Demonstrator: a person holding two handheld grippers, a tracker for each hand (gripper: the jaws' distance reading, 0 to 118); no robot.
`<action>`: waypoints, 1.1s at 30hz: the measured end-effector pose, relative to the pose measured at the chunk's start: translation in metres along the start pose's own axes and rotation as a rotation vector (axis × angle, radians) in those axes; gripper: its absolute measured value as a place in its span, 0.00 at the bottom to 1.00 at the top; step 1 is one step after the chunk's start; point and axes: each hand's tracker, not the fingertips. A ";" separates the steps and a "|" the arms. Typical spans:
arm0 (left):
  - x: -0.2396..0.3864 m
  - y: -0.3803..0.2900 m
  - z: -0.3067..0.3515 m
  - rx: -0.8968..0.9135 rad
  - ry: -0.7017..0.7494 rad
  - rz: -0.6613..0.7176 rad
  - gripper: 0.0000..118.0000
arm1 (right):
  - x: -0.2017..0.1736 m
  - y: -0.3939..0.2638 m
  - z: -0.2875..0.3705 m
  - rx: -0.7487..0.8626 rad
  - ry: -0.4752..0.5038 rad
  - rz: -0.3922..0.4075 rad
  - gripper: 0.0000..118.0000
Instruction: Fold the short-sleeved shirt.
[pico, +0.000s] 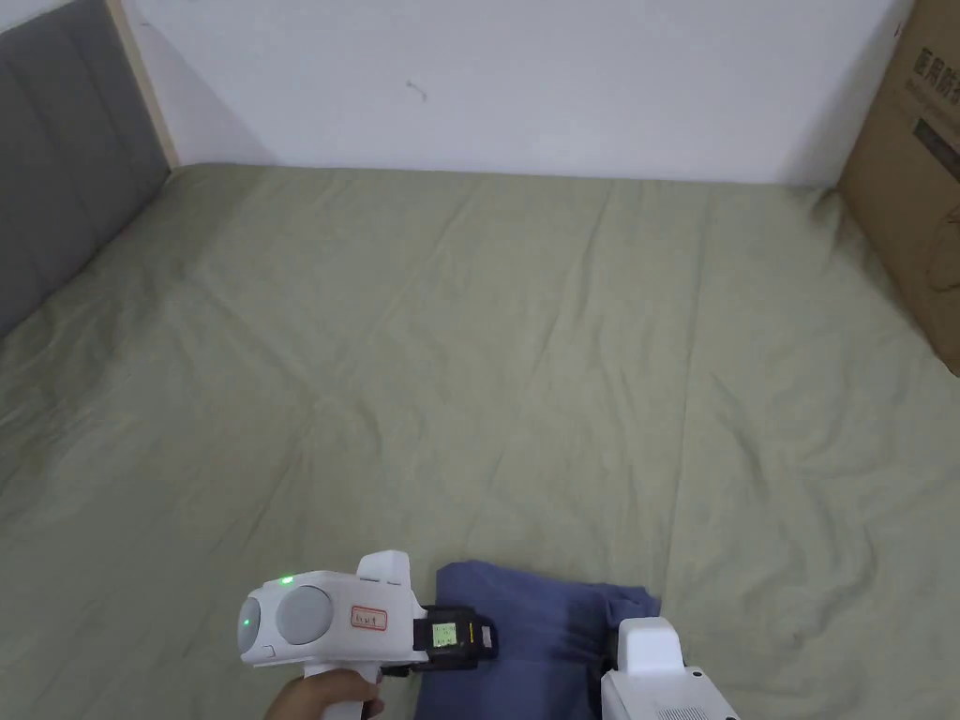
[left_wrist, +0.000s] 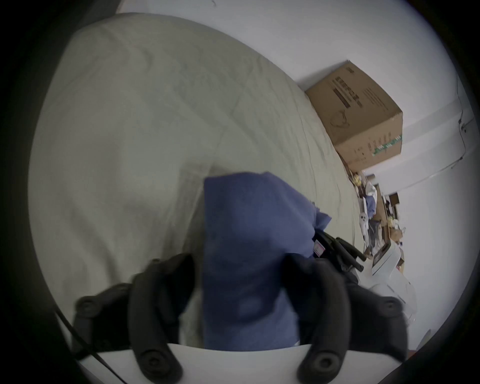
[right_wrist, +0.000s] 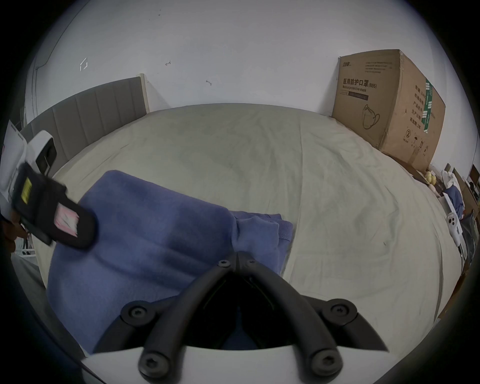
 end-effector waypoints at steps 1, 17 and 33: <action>0.004 -0.004 0.003 0.009 -0.028 0.002 0.42 | 0.001 0.000 0.000 0.000 0.003 -0.001 0.00; -0.023 0.051 0.119 0.108 0.195 -0.184 0.13 | 0.018 0.055 0.040 0.135 0.052 -0.042 0.00; -0.243 0.116 0.285 0.167 0.655 0.045 0.13 | -0.003 0.090 0.015 0.171 0.050 0.031 0.00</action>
